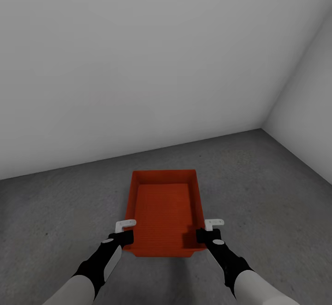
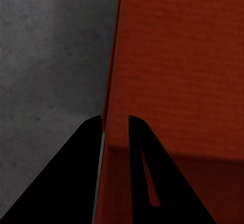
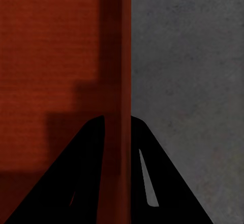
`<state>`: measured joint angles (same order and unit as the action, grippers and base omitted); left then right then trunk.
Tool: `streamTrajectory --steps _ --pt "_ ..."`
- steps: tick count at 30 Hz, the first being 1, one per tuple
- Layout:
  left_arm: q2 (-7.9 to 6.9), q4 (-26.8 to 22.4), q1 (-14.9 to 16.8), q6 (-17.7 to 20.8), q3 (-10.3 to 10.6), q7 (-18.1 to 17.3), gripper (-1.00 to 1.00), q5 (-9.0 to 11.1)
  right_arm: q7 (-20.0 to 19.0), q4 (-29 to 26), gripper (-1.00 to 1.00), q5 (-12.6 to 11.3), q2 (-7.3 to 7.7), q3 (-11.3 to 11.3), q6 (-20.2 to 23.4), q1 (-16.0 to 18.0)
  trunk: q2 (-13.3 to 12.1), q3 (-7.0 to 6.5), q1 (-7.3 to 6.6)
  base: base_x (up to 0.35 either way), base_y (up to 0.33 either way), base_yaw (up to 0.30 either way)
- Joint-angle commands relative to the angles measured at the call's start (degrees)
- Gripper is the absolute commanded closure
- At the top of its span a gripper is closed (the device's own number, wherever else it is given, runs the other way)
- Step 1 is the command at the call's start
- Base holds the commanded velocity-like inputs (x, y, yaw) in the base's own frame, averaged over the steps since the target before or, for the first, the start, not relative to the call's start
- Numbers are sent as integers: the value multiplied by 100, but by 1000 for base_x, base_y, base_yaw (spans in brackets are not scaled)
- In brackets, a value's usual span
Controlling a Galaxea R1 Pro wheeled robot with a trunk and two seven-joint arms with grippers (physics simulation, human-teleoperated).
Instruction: Move the two storage containers from the living room to the garage. In the garage, place one container on the floor and stack the other container on top of it (either order is fine).
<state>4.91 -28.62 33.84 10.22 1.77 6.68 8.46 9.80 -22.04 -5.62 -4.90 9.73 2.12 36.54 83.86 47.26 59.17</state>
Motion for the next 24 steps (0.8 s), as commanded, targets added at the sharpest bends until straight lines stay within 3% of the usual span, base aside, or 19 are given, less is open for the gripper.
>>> streamTrajectory --steps 1,24 --pt "-191 -30 0 -135 -101 273 100 -64 57 -2 100 -89 7 -138 20 3 2 4 0 0 0 0" --pt "-174 -19 0 -130 -98 273 100 -56 57 -2 100 -89 7 -138 25 3 2 4 0 0 0 0"
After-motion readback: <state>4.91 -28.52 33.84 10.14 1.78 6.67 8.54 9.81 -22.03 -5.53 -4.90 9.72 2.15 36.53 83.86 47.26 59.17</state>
